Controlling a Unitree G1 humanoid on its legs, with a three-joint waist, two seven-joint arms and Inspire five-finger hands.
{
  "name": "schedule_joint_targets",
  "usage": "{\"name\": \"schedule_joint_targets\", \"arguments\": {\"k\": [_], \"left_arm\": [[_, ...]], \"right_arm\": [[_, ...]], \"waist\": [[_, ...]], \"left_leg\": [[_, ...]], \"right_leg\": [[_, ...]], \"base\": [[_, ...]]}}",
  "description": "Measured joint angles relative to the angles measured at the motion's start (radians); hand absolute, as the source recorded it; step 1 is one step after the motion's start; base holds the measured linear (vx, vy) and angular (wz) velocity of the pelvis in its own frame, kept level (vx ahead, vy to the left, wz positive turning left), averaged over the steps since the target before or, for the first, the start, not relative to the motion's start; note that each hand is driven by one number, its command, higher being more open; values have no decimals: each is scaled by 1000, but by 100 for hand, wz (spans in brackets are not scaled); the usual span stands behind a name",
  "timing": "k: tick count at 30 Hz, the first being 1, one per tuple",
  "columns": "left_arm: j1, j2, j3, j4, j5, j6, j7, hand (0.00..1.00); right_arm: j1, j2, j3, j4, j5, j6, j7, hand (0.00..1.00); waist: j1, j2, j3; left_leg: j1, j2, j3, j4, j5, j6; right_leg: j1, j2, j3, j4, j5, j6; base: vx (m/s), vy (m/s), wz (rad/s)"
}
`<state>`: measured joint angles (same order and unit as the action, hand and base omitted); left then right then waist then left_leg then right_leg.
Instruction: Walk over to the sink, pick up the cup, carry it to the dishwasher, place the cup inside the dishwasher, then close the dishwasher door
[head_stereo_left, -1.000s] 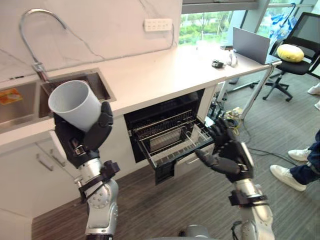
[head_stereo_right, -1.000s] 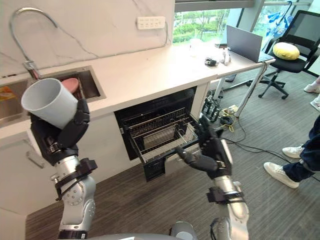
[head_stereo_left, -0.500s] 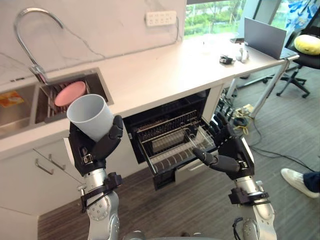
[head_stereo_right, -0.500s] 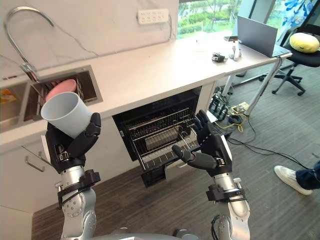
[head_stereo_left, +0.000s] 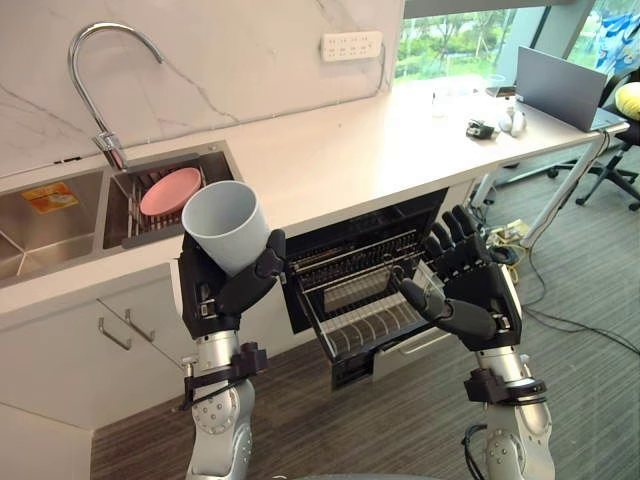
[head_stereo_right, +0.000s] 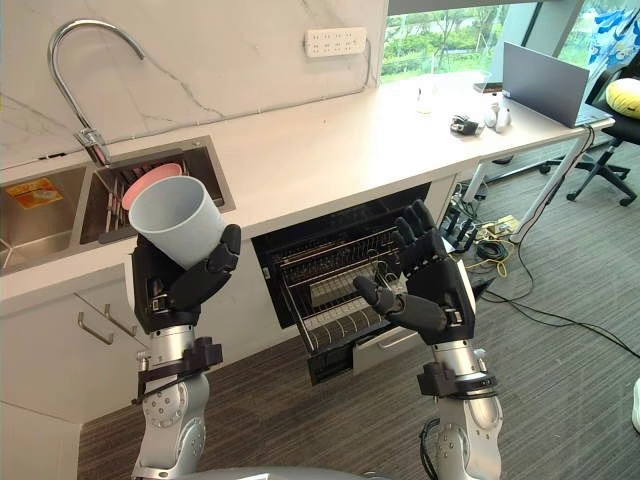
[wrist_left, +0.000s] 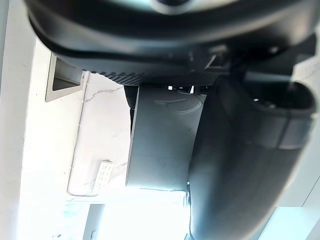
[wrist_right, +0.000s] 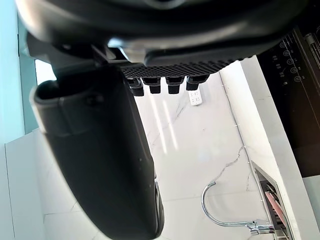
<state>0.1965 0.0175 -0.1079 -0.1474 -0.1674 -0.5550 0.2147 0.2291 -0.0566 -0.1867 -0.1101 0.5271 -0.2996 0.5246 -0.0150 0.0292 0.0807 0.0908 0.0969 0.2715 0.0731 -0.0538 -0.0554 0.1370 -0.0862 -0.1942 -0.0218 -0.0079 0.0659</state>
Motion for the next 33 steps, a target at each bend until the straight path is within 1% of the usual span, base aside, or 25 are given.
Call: {"name": "schedule_joint_targets", "arguments": {"k": [4,6,8,9,10,11,12,14,16,18,19,20,27,33], "left_arm": [[-17,0,-3,0,0,0,10,0],[-42,-1,-13,0,2,3,27,0],[-59,-1,-29,-1,15,13,55,0],[-61,-1,-29,-1,39,25,79,0],[-62,-1,-32,-1,84,40,114,0],[-62,0,-34,-1,104,47,132,0],[-62,0,-38,-1,155,66,169,0],[-66,2,-39,2,247,112,220,0],[-67,2,-43,13,307,132,248,0],[-70,2,-49,30,357,139,269,0],[-71,2,-50,36,393,148,285,0],[-71,3,-56,38,418,157,291,0],[-71,25,-101,79,525,162,303,0],[-70,34,-147,80,553,162,297,0]], "right_arm": [[-5,0,-4,-14,2,0,-2,100],[-6,-1,-4,-39,3,0,-8,100],[-10,-2,-1,-79,5,4,-20,100],[-22,-3,9,-103,20,6,-21,100],[-35,-7,22,-130,31,9,-23,100],[-43,-11,28,-144,34,14,-25,100],[-61,-25,43,-171,49,32,-27,100],[-96,-37,70,-194,113,69,-16,100],[-118,-37,90,-193,155,100,1,100],[-137,-37,113,-189,158,121,6,100],[-148,-37,126,-188,157,138,9,100],[-149,-37,138,-188,157,148,12,100],[-152,-37,204,-175,155,221,9,100],[-168,-48,255,-167,110,240,-27,100]], "waist": [[-3,-1,1],[-13,-7,5],[-22,-11,6],[-28,-11,7],[-28,-11,7],[-28,-11,6],[-28,-11,6],[-26,-14,5],[-24,-15,3],[-15,-14,2],[-6,-14,2],[1,-14,1],[1,-16,-12],[2,-17,-25]], "left_leg": [[7,-1,34,-16,6,3],[12,-9,35,-38,20,8],[29,-17,34,-67,33,13],[38,-22,33,-89,41,15],[47,-26,33,-114,48,15],[52,-28,31,-128,52,17],[61,-31,26,-159,68,17],[57,-34,3,-165,87,13],[54,-35,-19,-165,97,17],[50,-37,-31,-161,100,17],[50,-38,-32,-161,100,18],[50,-39,-35,-161,101,18],[51,-47,-40,-166,106,24],[50,-45,-43,-166,111,24]], "right_leg": [[-28,-3,30,29,0,0],[-36,-9,30,40,-1,1],[-33,-14,30,44,-2,4],[-32,-16,31,46,-3,6],[-32,-20,31,50,-4,8],[-33,-20,30,51,-6,10],[-34,-20,25,55,-9,12],[-32,-23,3,57,-10,13],[-25,-25,-18,57,-12,15],[-24,-25,-29,57,-12,15],[-23,-23,-30,57,-12,15],[-20,-24,-32,56,-12,14],[-17,-32,-35,58,-13,14],[-17,-31,-37,58,-12,13]], "base": [[-22,10,-25],[-48,19,-1],[-69,29,3],[-73,26,4],[-59,21,5],[-55,14,10],[-39,6,17],[-9,-4,28],[26,-15,34],[16,-13,22],[-4,-10,6],[-15,-9,7],[-50,10,2],[-12,1,0]]}}
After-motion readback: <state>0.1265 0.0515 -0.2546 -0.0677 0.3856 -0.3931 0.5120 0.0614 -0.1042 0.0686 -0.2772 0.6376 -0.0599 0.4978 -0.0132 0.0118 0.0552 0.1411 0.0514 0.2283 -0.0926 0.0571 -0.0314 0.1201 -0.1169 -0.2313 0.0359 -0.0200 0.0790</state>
